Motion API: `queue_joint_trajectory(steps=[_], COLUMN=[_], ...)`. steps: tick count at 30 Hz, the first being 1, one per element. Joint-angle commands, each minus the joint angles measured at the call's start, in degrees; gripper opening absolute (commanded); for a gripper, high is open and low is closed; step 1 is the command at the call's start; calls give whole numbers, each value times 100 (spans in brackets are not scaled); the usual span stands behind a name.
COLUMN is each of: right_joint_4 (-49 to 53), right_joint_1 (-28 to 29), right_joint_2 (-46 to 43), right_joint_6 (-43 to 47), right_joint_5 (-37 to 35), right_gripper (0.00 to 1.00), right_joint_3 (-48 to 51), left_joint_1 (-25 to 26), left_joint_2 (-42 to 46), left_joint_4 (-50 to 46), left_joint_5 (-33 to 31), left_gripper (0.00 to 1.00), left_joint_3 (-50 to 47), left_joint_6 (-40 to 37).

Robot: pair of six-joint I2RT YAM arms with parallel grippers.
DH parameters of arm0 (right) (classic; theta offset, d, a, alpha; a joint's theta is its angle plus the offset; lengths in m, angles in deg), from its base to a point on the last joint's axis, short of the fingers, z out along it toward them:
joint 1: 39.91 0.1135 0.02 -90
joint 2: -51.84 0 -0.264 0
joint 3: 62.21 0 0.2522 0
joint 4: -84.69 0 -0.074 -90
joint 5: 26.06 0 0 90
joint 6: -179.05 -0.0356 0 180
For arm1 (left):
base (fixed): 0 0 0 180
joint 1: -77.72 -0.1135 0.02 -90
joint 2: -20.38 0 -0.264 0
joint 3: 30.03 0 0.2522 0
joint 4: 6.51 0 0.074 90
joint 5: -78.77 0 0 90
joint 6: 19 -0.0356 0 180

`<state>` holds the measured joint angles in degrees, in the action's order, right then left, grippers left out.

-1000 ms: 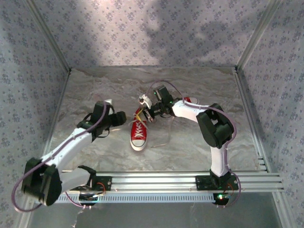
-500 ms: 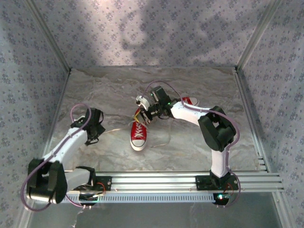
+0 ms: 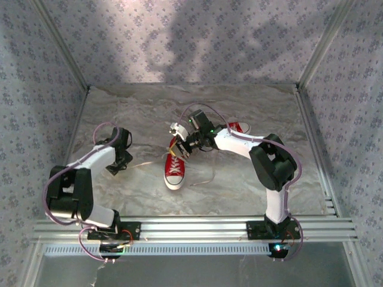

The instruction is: Tie the shoes

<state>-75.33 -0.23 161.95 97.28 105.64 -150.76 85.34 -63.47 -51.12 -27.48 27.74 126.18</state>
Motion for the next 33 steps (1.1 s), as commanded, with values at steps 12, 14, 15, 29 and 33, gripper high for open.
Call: queue_joint_trajectory(steps=[12,14,15,29,33], right_joint_4=[90,51,17,-162,-133], right_joint_1=[13,1,4,-74,-83], right_joint_2=[-160,-180,-187,-206,-141], right_joint_6=[4,-43,-77,-893,-1013], right_joint_5=[-176,-234,-279,-978,-1023], right_gripper=[0,0,0,0,0], right_joint_3=[-36,-19,2,-132,-216], left_joint_1=[-120,-120,-120,1013,1642], left_joint_2=[-784,-653,-538,3398,3864], left_joint_4=[159,48,12,-1145,-1303], left_joint_5=[135,87,60,-27,157], left_gripper=[24,15,12,0,0], left_joint_3=[401,424,404,-428,-446], left_joint_6=[-189,-224,-231,-190,-123])
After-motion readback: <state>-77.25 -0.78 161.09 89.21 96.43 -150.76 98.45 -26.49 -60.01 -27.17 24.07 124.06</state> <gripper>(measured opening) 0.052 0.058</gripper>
